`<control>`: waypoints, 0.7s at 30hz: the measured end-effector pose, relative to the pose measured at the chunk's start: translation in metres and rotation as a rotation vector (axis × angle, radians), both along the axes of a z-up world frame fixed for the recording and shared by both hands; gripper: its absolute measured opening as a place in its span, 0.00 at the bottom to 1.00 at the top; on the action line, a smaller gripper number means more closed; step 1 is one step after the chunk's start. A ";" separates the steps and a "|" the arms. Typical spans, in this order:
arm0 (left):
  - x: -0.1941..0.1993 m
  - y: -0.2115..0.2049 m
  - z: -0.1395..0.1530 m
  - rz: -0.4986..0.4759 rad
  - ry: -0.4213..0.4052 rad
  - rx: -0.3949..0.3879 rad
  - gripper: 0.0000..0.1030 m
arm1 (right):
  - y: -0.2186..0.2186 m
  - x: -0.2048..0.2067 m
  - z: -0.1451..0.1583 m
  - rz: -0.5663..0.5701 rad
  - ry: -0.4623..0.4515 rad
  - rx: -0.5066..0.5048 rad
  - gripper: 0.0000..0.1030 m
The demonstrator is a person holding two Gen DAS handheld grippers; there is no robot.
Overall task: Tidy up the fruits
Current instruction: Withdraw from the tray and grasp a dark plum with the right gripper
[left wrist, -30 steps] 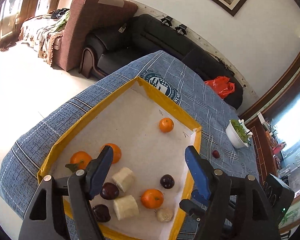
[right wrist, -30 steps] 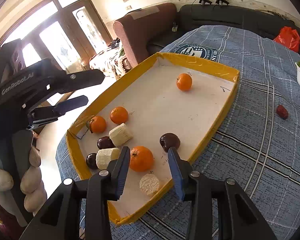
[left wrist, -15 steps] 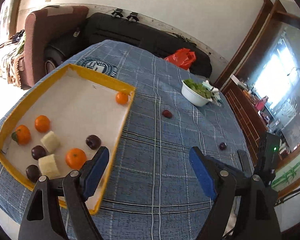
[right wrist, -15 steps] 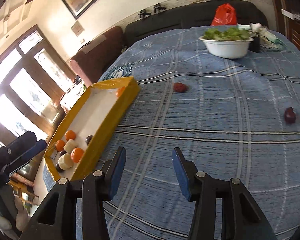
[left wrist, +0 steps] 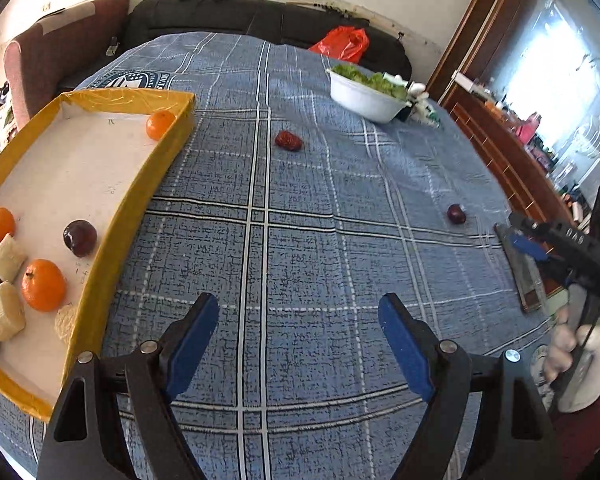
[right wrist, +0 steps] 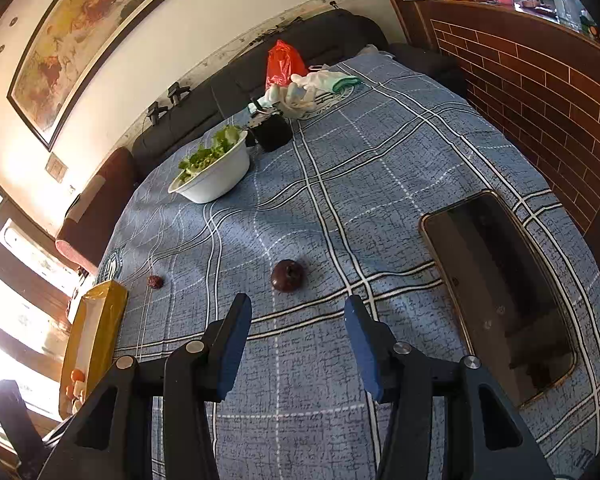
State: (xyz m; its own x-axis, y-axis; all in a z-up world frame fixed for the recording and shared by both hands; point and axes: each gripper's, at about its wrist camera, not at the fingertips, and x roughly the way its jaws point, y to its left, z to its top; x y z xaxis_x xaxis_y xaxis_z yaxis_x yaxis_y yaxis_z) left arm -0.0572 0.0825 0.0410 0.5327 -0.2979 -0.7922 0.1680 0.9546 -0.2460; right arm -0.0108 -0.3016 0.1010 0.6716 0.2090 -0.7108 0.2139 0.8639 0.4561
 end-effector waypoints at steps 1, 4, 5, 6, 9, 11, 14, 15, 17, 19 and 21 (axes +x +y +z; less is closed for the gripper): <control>0.002 -0.001 -0.003 0.002 0.003 0.014 0.79 | 0.000 0.004 -0.001 -0.002 0.004 0.002 0.51; 0.010 -0.004 -0.012 0.007 0.028 0.029 0.79 | 0.003 0.019 -0.008 0.011 0.017 0.003 0.51; 0.012 -0.004 -0.015 0.009 0.036 0.032 0.79 | 0.005 0.024 -0.011 0.017 0.022 0.005 0.51; 0.012 -0.005 -0.018 0.011 0.042 0.037 0.79 | 0.006 0.029 -0.014 0.025 0.028 0.006 0.51; 0.015 -0.007 -0.025 0.012 0.061 0.038 0.79 | 0.015 0.046 -0.023 0.046 0.044 -0.008 0.51; 0.016 -0.008 -0.029 0.013 0.070 0.040 0.79 | 0.022 0.054 -0.029 0.052 0.059 -0.036 0.51; 0.018 -0.011 -0.035 0.011 0.084 0.045 0.79 | 0.033 0.063 -0.036 0.055 0.078 -0.093 0.51; 0.017 -0.012 -0.035 0.009 0.078 0.054 0.79 | 0.036 0.065 -0.037 0.056 0.080 -0.119 0.51; 0.017 -0.013 -0.036 0.005 0.078 0.061 0.79 | 0.043 0.068 -0.039 0.057 0.085 -0.170 0.51; 0.018 -0.014 -0.036 0.000 0.077 0.061 0.81 | 0.051 0.072 -0.043 0.055 0.101 -0.227 0.41; 0.019 -0.015 -0.037 -0.011 0.082 0.053 0.86 | 0.058 0.072 -0.044 0.049 0.100 -0.291 0.28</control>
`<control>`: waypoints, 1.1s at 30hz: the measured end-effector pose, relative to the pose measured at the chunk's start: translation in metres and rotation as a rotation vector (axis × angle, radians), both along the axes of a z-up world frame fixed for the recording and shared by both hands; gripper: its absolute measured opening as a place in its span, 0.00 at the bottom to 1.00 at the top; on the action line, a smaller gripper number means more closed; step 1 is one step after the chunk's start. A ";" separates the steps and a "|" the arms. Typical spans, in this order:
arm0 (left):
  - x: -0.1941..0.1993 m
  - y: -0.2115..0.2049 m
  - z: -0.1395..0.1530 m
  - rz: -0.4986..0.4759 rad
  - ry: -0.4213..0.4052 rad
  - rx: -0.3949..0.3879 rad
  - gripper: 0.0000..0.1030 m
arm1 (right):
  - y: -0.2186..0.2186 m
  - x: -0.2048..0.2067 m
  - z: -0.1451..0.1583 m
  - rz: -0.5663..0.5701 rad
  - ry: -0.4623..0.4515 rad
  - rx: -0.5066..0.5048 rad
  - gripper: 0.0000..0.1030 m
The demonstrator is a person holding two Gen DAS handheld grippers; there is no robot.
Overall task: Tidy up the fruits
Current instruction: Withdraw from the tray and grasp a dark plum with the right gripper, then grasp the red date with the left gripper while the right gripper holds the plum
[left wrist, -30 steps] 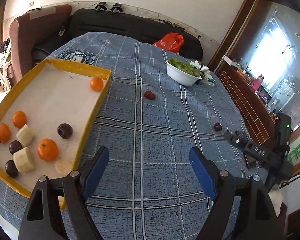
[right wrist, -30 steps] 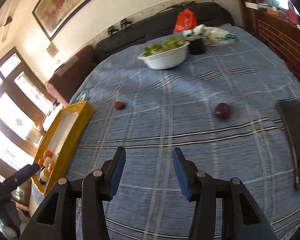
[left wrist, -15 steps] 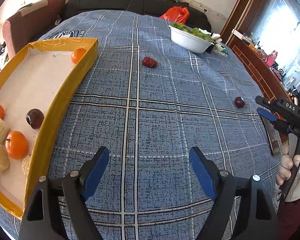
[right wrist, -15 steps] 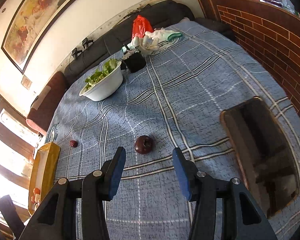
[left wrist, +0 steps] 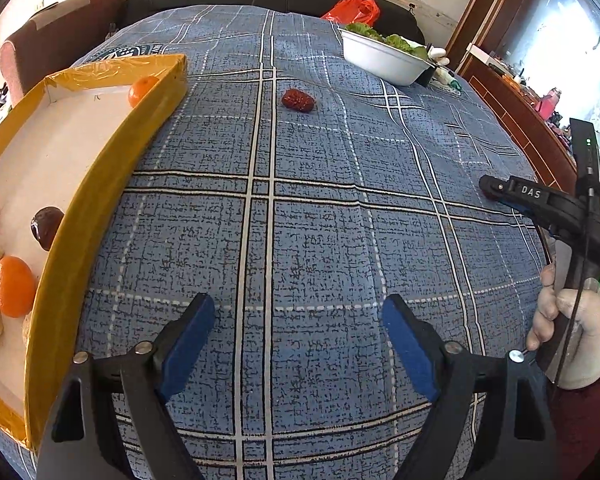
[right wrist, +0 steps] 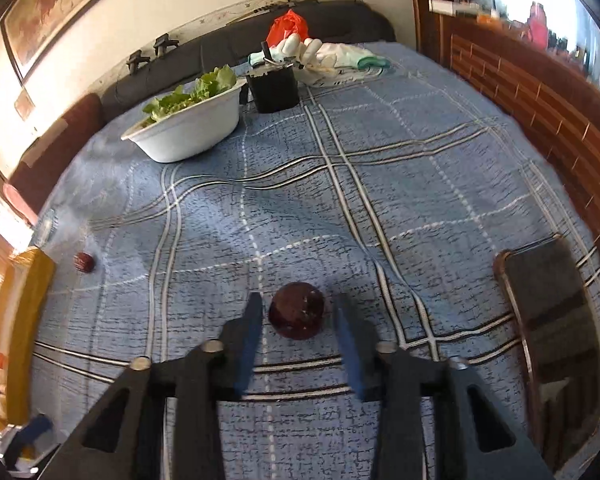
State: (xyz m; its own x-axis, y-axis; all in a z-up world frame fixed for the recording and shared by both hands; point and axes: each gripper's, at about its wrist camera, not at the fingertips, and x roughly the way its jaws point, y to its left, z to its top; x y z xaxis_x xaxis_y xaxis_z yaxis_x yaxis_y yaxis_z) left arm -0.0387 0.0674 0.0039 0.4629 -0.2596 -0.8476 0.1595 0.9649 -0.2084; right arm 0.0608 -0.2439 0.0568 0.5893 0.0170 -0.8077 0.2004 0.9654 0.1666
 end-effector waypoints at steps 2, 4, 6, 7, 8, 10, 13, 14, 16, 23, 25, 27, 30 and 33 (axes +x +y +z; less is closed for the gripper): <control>0.000 -0.001 -0.001 -0.014 0.005 -0.007 0.91 | -0.001 -0.002 0.000 -0.001 -0.005 0.002 0.28; 0.000 -0.001 -0.002 -0.036 0.019 -0.032 0.99 | -0.002 -0.003 0.001 -0.003 -0.009 0.021 0.28; 0.000 0.000 -0.002 -0.046 0.025 -0.042 1.00 | -0.002 -0.005 0.006 -0.002 -0.028 0.047 0.28; 0.000 -0.001 -0.002 -0.050 0.027 -0.041 1.00 | -0.002 -0.006 0.009 0.004 -0.042 0.076 0.28; 0.000 -0.001 -0.002 -0.055 0.032 -0.036 1.00 | 0.000 -0.007 0.012 0.017 -0.057 0.112 0.28; 0.000 -0.004 -0.001 -0.063 0.053 -0.019 1.00 | 0.006 -0.009 0.018 0.050 -0.087 0.168 0.28; 0.009 0.003 0.004 -0.042 0.080 -0.081 0.94 | 0.019 -0.010 0.026 0.104 -0.125 0.222 0.28; 0.014 0.006 0.007 -0.032 0.077 -0.100 0.81 | 0.023 -0.012 0.027 0.120 -0.138 0.237 0.28; 0.031 0.012 0.017 -0.006 0.058 -0.109 0.67 | 0.027 -0.014 0.027 0.146 -0.161 0.268 0.28; 0.116 0.001 0.025 0.027 -0.044 -0.024 0.62 | 0.025 -0.012 0.008 0.163 -0.123 0.358 0.28; 0.138 -0.008 0.017 0.017 -0.047 0.009 0.62 | 0.025 -0.009 0.003 0.164 -0.103 0.376 0.28; 0.156 -0.016 0.011 0.015 -0.051 0.035 0.62 | 0.026 -0.008 0.001 0.168 -0.091 0.378 0.29; 0.170 -0.027 0.005 -0.005 -0.072 0.066 0.62 | 0.031 -0.006 0.001 0.174 -0.086 0.360 0.29; 0.176 -0.036 -0.002 -0.023 -0.076 0.107 0.62 | 0.031 -0.004 -0.001 0.178 -0.084 0.357 0.29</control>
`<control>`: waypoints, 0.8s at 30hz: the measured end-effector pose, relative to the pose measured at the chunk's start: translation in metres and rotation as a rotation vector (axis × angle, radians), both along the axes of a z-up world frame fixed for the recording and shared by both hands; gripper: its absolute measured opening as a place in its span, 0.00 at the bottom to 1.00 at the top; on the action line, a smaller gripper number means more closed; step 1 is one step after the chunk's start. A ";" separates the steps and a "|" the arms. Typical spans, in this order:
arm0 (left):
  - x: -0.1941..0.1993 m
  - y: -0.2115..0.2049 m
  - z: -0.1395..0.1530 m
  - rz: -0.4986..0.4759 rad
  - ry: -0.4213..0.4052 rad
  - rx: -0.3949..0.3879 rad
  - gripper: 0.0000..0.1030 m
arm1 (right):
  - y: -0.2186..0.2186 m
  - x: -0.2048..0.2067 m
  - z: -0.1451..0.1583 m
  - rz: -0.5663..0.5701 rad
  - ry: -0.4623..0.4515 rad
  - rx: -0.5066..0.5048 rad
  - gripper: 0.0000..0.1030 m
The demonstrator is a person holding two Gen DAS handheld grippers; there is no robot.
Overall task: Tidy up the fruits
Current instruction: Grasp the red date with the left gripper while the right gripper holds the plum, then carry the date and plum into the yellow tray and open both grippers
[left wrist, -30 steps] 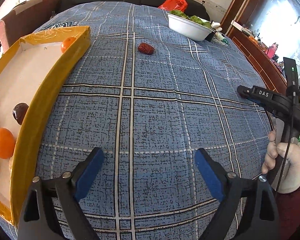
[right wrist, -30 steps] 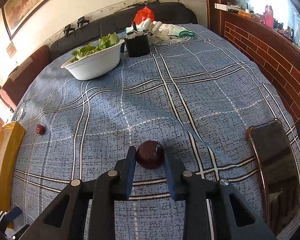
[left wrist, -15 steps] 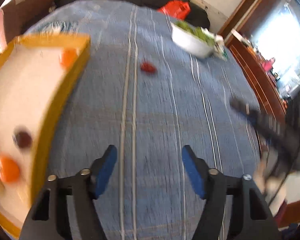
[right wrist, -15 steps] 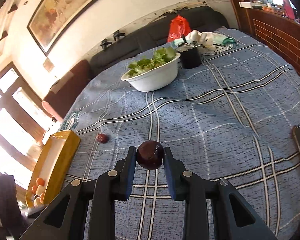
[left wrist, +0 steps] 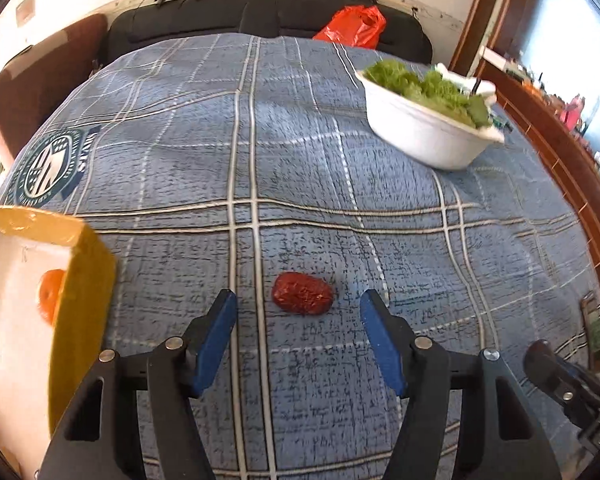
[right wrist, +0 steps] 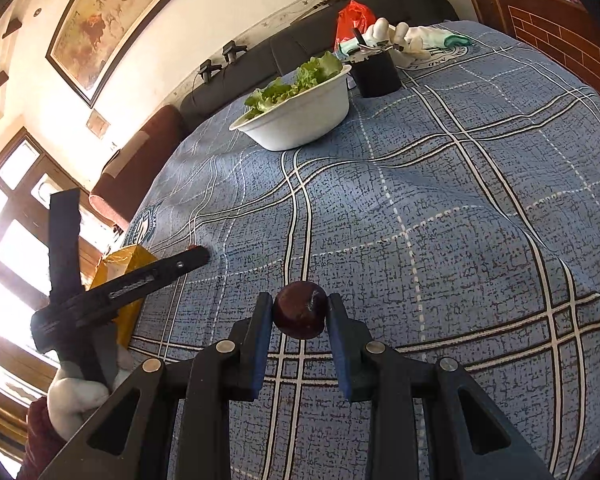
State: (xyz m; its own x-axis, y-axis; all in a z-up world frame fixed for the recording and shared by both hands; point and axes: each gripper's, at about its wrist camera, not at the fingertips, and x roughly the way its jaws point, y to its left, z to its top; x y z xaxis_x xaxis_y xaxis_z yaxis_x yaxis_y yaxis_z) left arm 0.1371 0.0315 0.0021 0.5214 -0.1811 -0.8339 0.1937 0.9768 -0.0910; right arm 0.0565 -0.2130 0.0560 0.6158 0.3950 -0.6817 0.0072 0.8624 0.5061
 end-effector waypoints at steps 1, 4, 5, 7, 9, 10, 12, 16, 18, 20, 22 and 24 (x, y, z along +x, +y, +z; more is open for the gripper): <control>-0.001 -0.002 0.000 -0.007 -0.013 0.015 0.62 | 0.000 0.001 0.000 0.001 0.001 0.003 0.29; -0.002 -0.006 0.000 -0.014 -0.034 0.051 0.37 | 0.000 0.001 -0.001 0.000 0.004 0.005 0.29; -0.001 -0.007 0.000 -0.012 -0.038 0.061 0.29 | 0.000 0.001 -0.001 -0.001 0.003 0.003 0.29; -0.004 -0.006 0.001 -0.015 -0.034 0.045 0.29 | 0.000 0.000 -0.001 -0.003 0.002 -0.002 0.29; -0.009 -0.005 0.003 -0.008 -0.046 0.051 0.29 | 0.000 -0.001 0.000 -0.005 -0.002 -0.010 0.29; -0.012 -0.004 0.006 -0.004 -0.051 0.049 0.29 | 0.000 -0.001 0.000 -0.005 -0.005 -0.012 0.29; -0.019 0.000 0.014 0.010 -0.062 0.029 0.29 | 0.000 -0.001 0.001 0.005 -0.015 0.003 0.29; -0.046 0.019 0.043 0.027 -0.104 -0.023 0.29 | -0.002 -0.003 0.001 0.043 -0.033 0.094 0.29; -0.065 0.036 0.060 0.039 -0.135 -0.048 0.29 | -0.003 -0.004 0.001 0.064 -0.041 0.139 0.29; -0.086 0.060 0.073 0.075 -0.156 -0.079 0.29 | -0.001 -0.005 0.002 0.080 -0.049 0.159 0.29; -0.103 0.083 0.079 0.132 -0.155 -0.120 0.29 | 0.007 -0.007 0.005 0.087 -0.064 0.127 0.29; -0.120 0.113 0.079 0.197 -0.145 -0.157 0.29 | 0.017 -0.009 0.008 0.101 -0.079 0.078 0.29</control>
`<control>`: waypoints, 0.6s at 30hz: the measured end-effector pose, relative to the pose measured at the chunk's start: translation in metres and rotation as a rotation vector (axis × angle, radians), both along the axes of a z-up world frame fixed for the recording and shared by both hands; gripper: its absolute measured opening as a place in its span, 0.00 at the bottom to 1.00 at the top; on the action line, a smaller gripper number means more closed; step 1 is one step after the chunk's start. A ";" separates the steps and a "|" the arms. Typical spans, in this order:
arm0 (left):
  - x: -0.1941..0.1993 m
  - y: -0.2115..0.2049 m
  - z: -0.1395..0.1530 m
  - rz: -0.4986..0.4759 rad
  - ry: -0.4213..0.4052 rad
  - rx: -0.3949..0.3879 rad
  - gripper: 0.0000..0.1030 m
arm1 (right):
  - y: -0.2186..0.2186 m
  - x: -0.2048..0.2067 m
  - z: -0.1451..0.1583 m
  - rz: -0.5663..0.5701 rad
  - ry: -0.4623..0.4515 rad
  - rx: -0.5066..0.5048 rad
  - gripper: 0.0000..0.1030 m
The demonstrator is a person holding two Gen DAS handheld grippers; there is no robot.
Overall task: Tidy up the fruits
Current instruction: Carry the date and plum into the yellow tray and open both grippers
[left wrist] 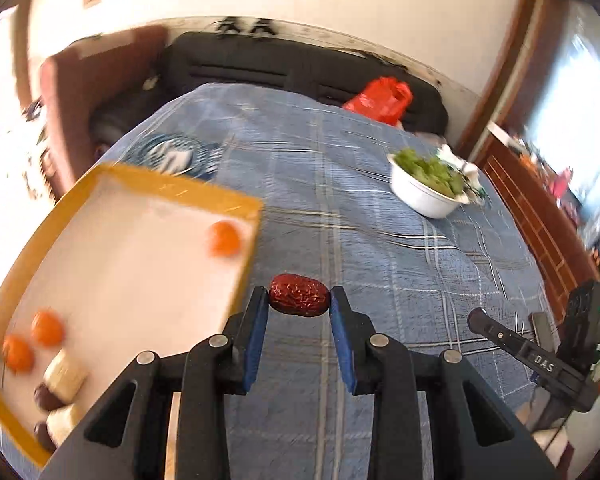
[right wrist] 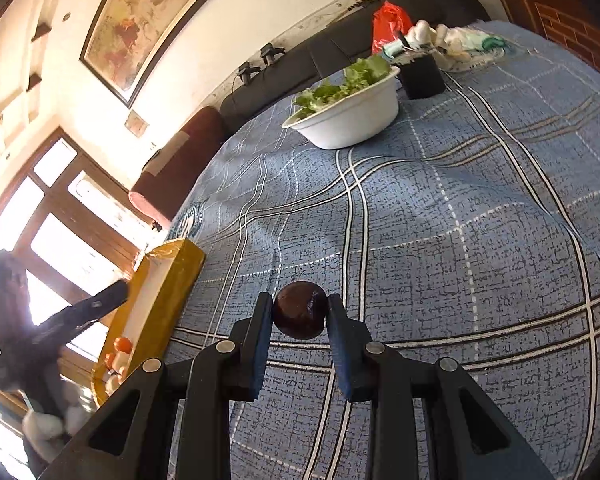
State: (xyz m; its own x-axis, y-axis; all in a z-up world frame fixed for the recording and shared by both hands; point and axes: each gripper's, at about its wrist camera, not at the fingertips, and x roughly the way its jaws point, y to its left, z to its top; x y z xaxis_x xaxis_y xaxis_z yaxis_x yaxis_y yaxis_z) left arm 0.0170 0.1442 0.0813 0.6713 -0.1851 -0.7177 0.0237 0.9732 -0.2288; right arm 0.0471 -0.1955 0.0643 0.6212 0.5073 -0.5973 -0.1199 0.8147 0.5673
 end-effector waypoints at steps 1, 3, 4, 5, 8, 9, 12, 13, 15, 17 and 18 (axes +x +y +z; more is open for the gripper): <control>-0.008 0.011 -0.001 0.027 0.001 0.003 0.30 | 0.005 -0.001 0.001 0.005 -0.008 -0.023 0.29; -0.027 0.037 -0.003 0.103 -0.011 0.047 0.30 | 0.016 -0.004 0.005 0.006 -0.030 -0.078 0.29; -0.036 0.047 -0.005 0.139 -0.014 0.061 0.30 | 0.020 -0.005 0.007 0.001 -0.038 -0.103 0.29; -0.045 0.059 -0.008 0.174 -0.014 0.060 0.30 | 0.025 -0.008 0.010 -0.003 -0.045 -0.124 0.29; -0.064 0.086 -0.022 0.252 0.012 0.033 0.30 | 0.054 -0.020 0.022 0.053 -0.059 -0.134 0.29; -0.068 0.095 -0.027 0.263 0.020 0.034 0.30 | 0.067 -0.024 0.026 0.084 -0.066 -0.137 0.29; -0.076 0.110 -0.032 0.299 0.018 0.028 0.30 | 0.117 -0.032 0.039 0.201 -0.091 -0.158 0.30; -0.078 0.114 -0.033 0.303 0.016 0.018 0.30 | 0.134 -0.033 0.043 0.239 -0.096 -0.165 0.30; -0.081 0.118 -0.035 0.308 0.011 0.022 0.30 | 0.167 -0.035 0.047 0.304 -0.100 -0.182 0.30; -0.082 0.122 -0.036 0.319 0.003 0.044 0.30 | 0.198 -0.034 0.048 0.361 -0.095 -0.198 0.30; -0.084 0.126 -0.036 0.324 -0.001 0.042 0.30 | 0.212 -0.033 0.047 0.387 -0.089 -0.204 0.30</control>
